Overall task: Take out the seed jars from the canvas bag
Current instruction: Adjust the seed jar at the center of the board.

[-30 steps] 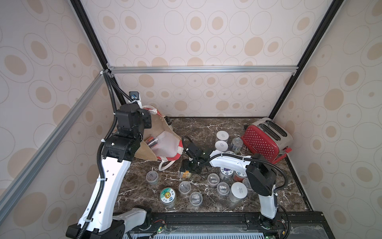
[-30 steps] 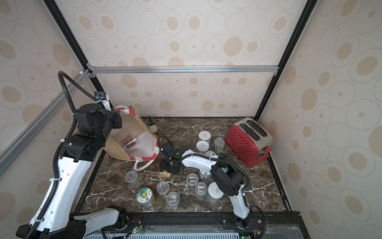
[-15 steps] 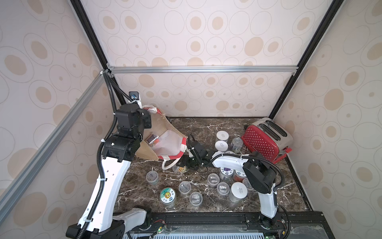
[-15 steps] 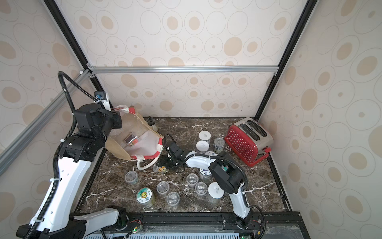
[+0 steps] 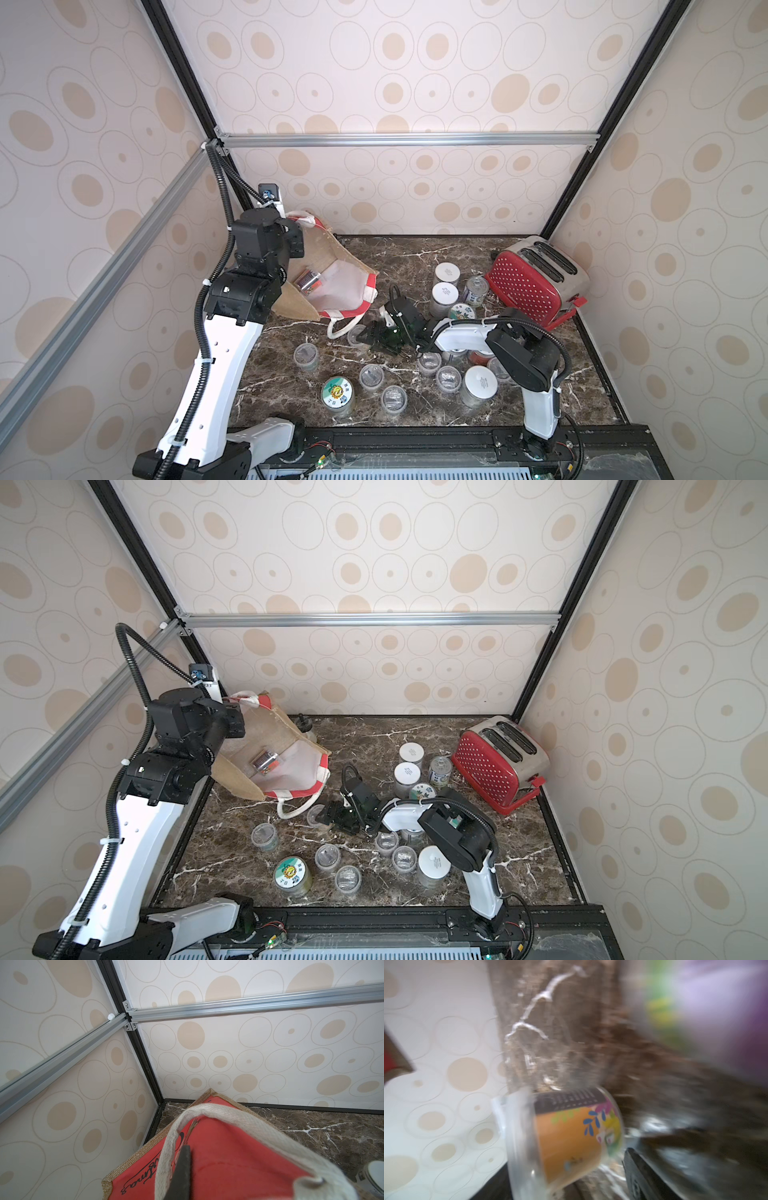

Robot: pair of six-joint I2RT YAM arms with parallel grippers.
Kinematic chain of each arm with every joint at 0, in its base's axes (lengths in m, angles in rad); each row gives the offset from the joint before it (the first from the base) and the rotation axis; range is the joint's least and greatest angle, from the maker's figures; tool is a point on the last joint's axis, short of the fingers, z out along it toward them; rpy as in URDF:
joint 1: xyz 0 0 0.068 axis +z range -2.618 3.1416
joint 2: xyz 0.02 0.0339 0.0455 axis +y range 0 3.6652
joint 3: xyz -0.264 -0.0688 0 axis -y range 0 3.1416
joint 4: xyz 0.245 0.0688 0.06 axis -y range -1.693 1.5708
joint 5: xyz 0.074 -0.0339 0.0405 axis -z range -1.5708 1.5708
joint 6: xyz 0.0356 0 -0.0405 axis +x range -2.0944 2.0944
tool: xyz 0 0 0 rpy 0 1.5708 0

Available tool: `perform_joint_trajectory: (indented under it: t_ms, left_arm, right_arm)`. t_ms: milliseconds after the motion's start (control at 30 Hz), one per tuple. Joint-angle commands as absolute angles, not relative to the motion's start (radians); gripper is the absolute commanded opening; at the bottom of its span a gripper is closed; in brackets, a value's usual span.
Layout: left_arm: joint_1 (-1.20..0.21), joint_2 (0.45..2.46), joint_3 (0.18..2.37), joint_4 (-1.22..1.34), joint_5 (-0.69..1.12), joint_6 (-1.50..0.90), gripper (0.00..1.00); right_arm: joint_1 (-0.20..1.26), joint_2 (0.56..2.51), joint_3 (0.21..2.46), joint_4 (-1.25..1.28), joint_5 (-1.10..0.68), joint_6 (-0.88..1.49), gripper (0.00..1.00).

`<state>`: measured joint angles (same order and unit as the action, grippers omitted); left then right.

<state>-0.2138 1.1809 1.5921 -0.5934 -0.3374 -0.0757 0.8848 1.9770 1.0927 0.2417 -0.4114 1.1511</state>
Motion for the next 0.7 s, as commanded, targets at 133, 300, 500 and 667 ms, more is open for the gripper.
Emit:
perform_joint_trajectory:
  t_ms: [133,300,500,667]
  left_arm:
    - [-0.204,1.161,1.638,-0.552,-0.334,-0.086,0.0]
    - [-0.204,1.164,1.638,-0.554,-0.33,-0.084,0.0]
    - [-0.202,1.167,1.639,-0.551,-0.327,-0.087,0.0]
    - [-0.202,1.174,1.65,-0.556,-0.324,-0.086,0.0]
  right_arm:
    - [0.872,1.95,1.043,0.133,-0.365,1.17,0.88]
    - [0.872,1.863,1.05,0.023,-0.34,1.097,1.0]
    - [0.87,1.772,1.151,-0.274,-0.244,0.919,1.0]
    - [0.864,1.723,1.206,-0.451,-0.123,0.707,1.0]
